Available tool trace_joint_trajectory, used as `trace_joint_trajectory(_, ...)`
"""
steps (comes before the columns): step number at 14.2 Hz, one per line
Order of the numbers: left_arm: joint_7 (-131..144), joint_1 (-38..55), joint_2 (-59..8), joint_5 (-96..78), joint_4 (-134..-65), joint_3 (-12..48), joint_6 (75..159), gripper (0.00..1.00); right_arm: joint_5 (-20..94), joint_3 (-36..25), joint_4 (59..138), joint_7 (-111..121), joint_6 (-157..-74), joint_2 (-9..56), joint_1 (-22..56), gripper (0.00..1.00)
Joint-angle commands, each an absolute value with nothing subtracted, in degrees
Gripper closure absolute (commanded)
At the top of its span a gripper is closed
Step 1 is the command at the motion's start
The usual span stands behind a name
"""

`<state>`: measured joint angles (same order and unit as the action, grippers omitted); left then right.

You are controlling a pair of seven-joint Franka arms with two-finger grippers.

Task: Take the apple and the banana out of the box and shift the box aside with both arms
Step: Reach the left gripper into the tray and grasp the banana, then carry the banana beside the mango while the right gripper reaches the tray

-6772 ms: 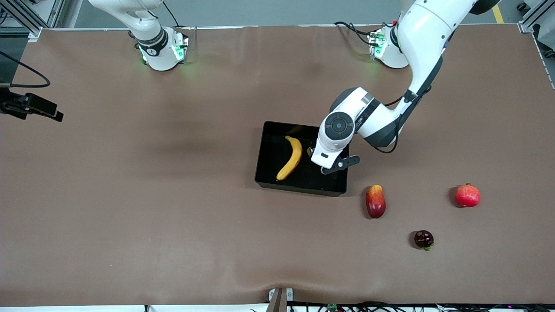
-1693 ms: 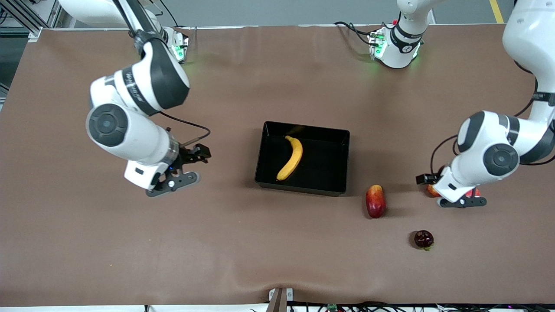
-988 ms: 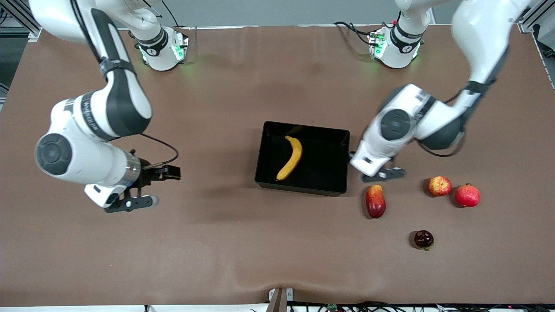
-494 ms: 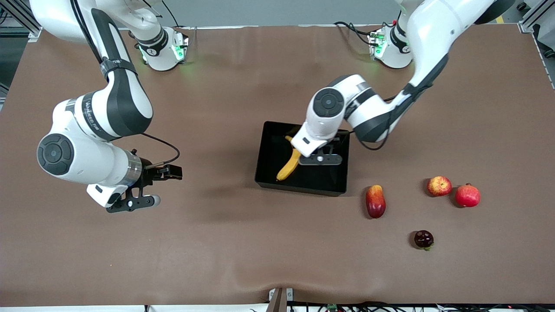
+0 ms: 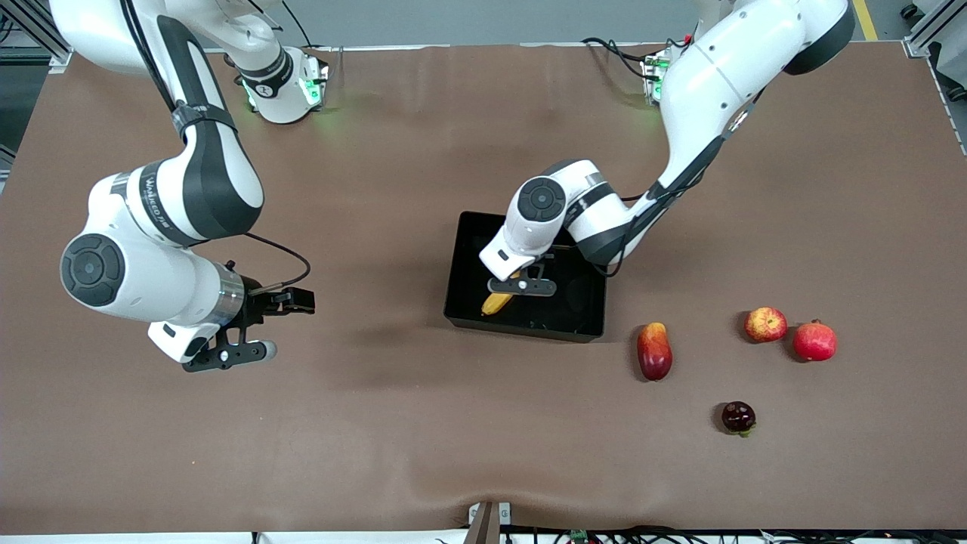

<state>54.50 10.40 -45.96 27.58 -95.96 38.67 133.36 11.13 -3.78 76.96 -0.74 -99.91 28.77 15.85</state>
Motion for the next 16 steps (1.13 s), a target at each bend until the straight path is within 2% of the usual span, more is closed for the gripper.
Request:
trace_joint_trajectory(1, 56.25, 15.09, -47.55, 28.92, -94.48, 35.09, 135.17, 0.00, 11.16, -3.52, 77.34, 0.88, -99.84, 28.74, 15.47, 0.00)
trace_joint_trajectory(4, 57.13, 21.00, -47.64, 28.13, -94.48, 28.84, 137.10, 0.00, 11.16, -3.52, 77.34, 0.62, -99.49, 28.74, 16.35, 0.00)
trace_joint_trajectory(7, 57.13, 21.27, -48.08, 28.48, -94.48, 28.56, 138.08, 0.03, 11.34, -3.43, 77.34, 0.79, -97.39, 28.65, 16.08, 0.00)
trace_joint_trajectory(8, 57.13, 21.27, -48.08, 28.56, -94.48, 28.56, 138.08, 0.17, 11.42, -3.43, 77.34, 0.88, -97.47, 28.74, 16.26, 0.00)
trace_joint_trajectory(11, 57.83, 21.27, -47.90, 28.56, -94.39, 28.56, 138.08, 0.92, 11.51, -3.34, 77.26, 0.79, -98.00, 28.74, 18.71, 0.00)
trace_joint_trajectory(12, 57.74, 21.27, -47.55, 28.65, -94.39, 28.56, 138.08, 1.00, 11.86, -3.34, 77.34, 0.79, -97.91, 28.74, 18.81, 0.00)
trace_joint_trajectory(16, 57.57, 20.57, -46.41, 28.83, -92.99, 28.57, 136.67, 1.00, 11.61, -3.34, 77.34, 0.53, -98.35, 28.83, 21.17, 0.00)
